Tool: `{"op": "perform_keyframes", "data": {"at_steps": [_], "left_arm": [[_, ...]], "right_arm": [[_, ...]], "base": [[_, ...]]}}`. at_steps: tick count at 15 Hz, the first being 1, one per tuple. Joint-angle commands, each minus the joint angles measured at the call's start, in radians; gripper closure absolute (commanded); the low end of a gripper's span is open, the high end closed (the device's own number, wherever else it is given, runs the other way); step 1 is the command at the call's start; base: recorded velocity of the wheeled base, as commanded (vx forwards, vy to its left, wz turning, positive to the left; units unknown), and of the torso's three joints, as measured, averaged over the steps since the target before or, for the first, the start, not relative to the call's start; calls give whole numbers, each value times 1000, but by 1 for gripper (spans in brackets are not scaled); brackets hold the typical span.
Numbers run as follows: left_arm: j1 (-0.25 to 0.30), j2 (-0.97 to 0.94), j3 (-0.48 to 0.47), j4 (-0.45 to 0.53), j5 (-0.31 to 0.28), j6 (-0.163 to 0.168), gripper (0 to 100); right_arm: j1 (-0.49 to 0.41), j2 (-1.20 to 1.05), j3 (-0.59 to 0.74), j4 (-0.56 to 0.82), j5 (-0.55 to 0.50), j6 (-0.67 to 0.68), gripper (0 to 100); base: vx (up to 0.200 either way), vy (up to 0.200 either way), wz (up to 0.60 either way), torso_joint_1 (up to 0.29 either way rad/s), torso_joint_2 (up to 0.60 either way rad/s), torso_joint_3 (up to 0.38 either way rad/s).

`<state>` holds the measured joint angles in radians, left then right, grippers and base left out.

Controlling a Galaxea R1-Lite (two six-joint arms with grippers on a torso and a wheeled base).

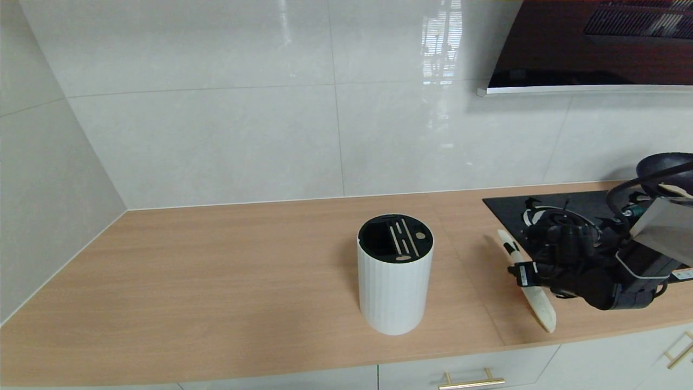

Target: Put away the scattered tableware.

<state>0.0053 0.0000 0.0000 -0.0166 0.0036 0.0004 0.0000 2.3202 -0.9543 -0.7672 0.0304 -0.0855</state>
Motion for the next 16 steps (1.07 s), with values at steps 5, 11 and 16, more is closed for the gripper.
{"op": "perform_keyframes", "data": {"at_steps": [5,11,16], "left_arm": [[1,0,0,0,1,1,0],[1,0,0,1,-4,9,0],[1,0,0,0,-5,24,0]], "right_arm": [[80,-343,118,-12,0,38,100],[241,-585,123,-9,-53,66,100],[316,-608,97,-9,-63,64,100]], "base": [[0,0,0,0,0,0],[0,0,0,0,0,0],[0,0,0,0,0,0]]}}
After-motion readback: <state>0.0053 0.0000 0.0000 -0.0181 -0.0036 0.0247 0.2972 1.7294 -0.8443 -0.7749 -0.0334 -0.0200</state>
